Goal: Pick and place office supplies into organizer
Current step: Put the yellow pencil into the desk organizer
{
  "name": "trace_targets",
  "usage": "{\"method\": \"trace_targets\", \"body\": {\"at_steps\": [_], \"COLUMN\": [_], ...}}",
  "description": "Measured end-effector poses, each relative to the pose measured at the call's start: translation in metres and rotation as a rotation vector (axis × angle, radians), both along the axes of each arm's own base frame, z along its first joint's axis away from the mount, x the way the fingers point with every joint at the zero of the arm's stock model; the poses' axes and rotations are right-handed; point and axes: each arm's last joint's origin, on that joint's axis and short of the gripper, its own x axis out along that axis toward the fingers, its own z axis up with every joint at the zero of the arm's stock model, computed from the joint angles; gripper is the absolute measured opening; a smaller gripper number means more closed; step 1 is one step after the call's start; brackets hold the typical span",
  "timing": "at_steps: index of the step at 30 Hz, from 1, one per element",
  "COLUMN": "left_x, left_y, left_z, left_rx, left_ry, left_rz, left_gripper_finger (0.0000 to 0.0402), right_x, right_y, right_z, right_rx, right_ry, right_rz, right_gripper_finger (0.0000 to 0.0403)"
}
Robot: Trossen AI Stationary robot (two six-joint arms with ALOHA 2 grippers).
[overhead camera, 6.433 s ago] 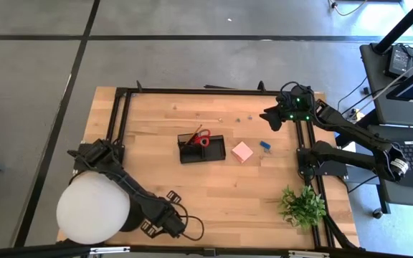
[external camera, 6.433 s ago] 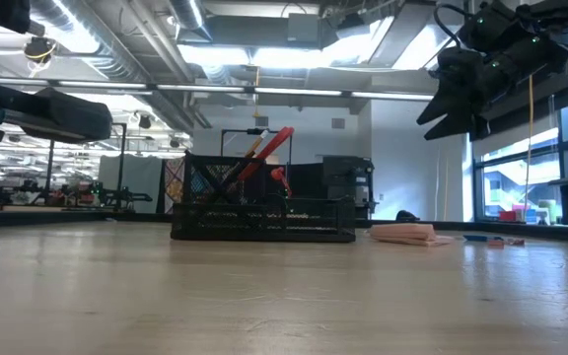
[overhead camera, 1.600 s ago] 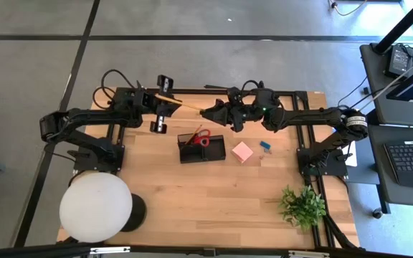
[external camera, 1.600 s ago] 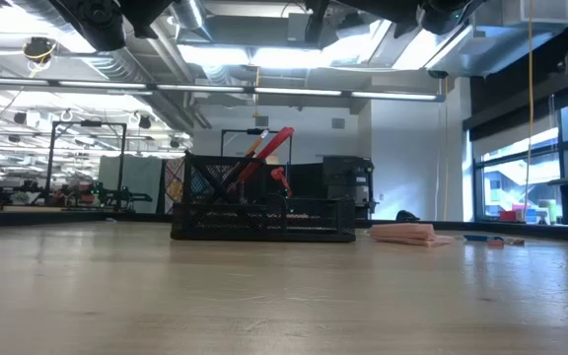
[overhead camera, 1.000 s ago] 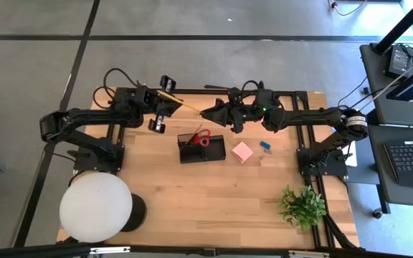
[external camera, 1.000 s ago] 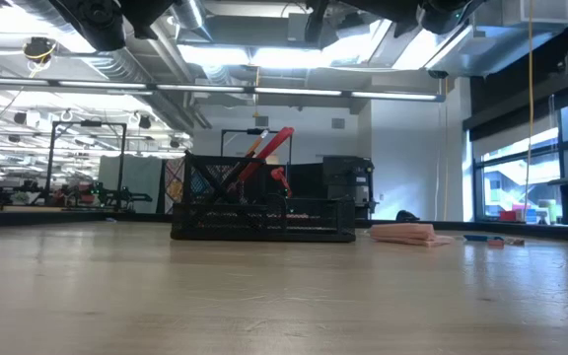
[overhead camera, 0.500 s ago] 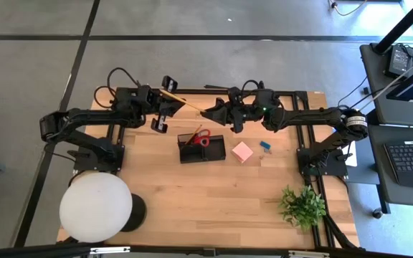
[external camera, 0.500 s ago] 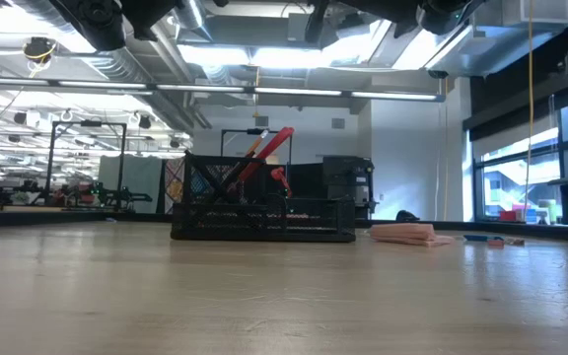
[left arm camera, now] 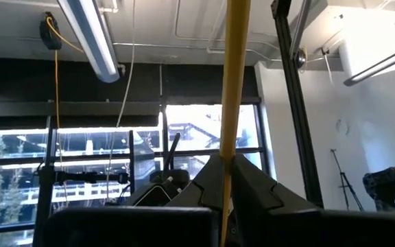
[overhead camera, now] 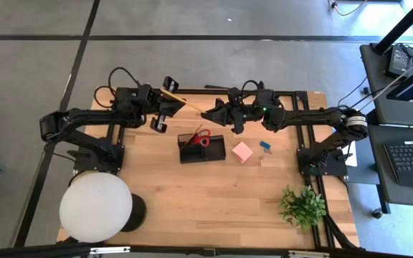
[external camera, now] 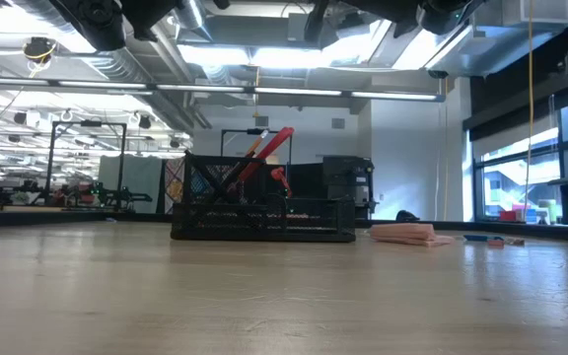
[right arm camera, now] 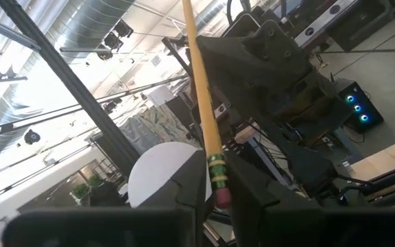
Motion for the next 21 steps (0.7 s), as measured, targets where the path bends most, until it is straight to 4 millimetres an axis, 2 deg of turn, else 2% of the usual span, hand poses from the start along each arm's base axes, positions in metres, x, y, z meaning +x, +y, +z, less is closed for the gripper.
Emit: {"method": "trace_targets", "body": {"at_steps": [7,21], "left_x": [0.0003,0.0005], "left_y": [0.0003,0.0001], "left_z": [-0.0004,-0.0007], "left_rx": [-0.016,-0.032], "left_ry": [0.008,0.018], "left_rz": [-0.009,-0.030], "left_gripper_finger": [0.0043,0.0070], "right_x": [-0.0001,-0.0001], "right_y": [0.0001,0.0002], "right_z": [0.0001,0.0001], "right_rx": [-0.020,-0.019], "right_ry": [-0.005,-0.004], "right_rz": [-0.002,0.000], "right_gripper_finger": [0.0027,0.0027]}}
